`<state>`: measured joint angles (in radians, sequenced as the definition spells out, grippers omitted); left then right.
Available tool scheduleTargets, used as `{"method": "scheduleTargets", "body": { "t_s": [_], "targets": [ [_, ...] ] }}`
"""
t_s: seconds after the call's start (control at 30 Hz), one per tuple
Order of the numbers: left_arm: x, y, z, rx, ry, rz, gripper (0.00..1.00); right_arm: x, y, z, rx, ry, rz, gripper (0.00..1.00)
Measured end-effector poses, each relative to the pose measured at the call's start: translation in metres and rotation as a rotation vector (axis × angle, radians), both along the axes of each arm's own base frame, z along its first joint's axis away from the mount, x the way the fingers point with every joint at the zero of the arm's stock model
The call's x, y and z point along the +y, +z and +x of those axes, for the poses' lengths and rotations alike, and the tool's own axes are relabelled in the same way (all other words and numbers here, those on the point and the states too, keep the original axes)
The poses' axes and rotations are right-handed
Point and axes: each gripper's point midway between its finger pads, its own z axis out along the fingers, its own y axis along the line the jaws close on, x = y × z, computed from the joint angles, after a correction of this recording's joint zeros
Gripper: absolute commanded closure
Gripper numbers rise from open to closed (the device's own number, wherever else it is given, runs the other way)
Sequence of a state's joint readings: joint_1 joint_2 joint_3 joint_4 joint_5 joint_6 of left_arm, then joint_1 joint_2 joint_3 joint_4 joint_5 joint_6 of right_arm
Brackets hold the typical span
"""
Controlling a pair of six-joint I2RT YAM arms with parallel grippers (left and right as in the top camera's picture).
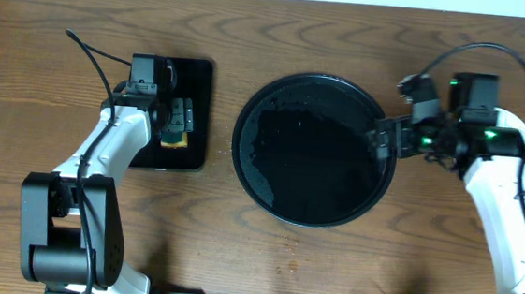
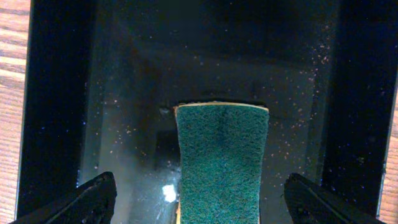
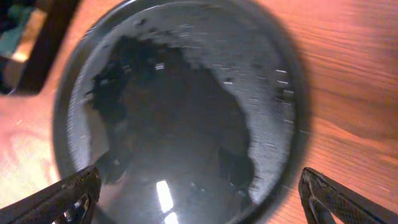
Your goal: Clean dirty plates on tray and stack at the side
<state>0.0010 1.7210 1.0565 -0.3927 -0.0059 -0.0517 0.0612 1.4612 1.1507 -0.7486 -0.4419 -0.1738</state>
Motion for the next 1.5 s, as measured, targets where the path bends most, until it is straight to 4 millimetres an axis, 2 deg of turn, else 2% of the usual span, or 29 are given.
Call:
{"method": "scheduleTargets", "body": {
  "t_s": [0.13, 0.37, 0.63, 0.73, 0.8, 0.9, 1.0, 1.03, 1.07, 1.13, 1.2, 1.27, 1.37, 1.5],
  "targets": [
    [0.0, 0.0, 0.0, 0.0, 0.0, 0.0, 0.14, 0.02, 0.0, -0.006, 0.0, 0.059, 0.002, 0.01],
    [0.0, 0.0, 0.0, 0.0, 0.0, 0.0, 0.14, 0.024, 0.0, -0.007, 0.0, 0.07, 0.003, 0.01],
    [0.0, 0.0, 0.0, 0.0, 0.0, 0.0, 0.14, 0.003, -0.005, -0.001, -0.015, 0.004, -0.112, 0.01],
    [0.0, 0.0, 0.0, 0.0, 0.0, 0.0, 0.14, -0.003, 0.007, -0.002, -0.057, -0.017, -0.139, 0.01],
    [0.0, 0.0, 0.0, 0.0, 0.0, 0.0, 0.14, -0.006, 0.027, -0.005, -0.12, -0.029, -0.143, 0.01],
    [0.0, 0.0, 0.0, 0.0, 0.0, 0.0, 0.13, -0.01, 0.069, -0.016, -0.253, -0.049, -0.136, 0.01],
    [0.0, 0.0, 0.0, 0.0, 0.0, 0.0, 0.13, -0.014, 0.127, -0.025, -0.462, -0.079, -0.116, 0.01],
    [0.0, 0.0, 0.0, 0.0, 0.0, 0.0, 0.13, -0.017, 0.159, -0.03, -0.588, -0.097, -0.099, 0.01],
    [0.0, 0.0, 0.0, 0.0, 0.0, 0.0, 0.13, -0.018, 0.177, -0.033, -0.653, -0.107, -0.09, 0.01],
    [0.0, 0.0, 0.0, 0.0, 0.0, 0.0, 0.13, -0.023, 0.224, -0.048, -0.852, -0.136, -0.062, 0.01],
    [0.0, 0.0, 0.0, 0.0, 0.0, 0.0, 0.13, -0.03, 0.268, -0.074, -1.051, -0.167, -0.033, 0.01],
    [0.0, 0.0, 0.0, 0.0, 0.0, 0.0, 0.13, -0.034, 0.295, -0.102, -1.213, -0.189, -0.002, 0.01],
    [0.0, 0.0, 0.0, 0.0, 0.0, 0.0, 0.13, -0.042, 0.311, -0.145, -1.402, -0.223, 0.035, 0.01],
    [0.0, 0.0, 0.0, 0.0, 0.0, 0.0, 0.13, -0.05, 0.302, -0.188, -1.571, -0.27, 0.089, 0.01]
  ]
}}
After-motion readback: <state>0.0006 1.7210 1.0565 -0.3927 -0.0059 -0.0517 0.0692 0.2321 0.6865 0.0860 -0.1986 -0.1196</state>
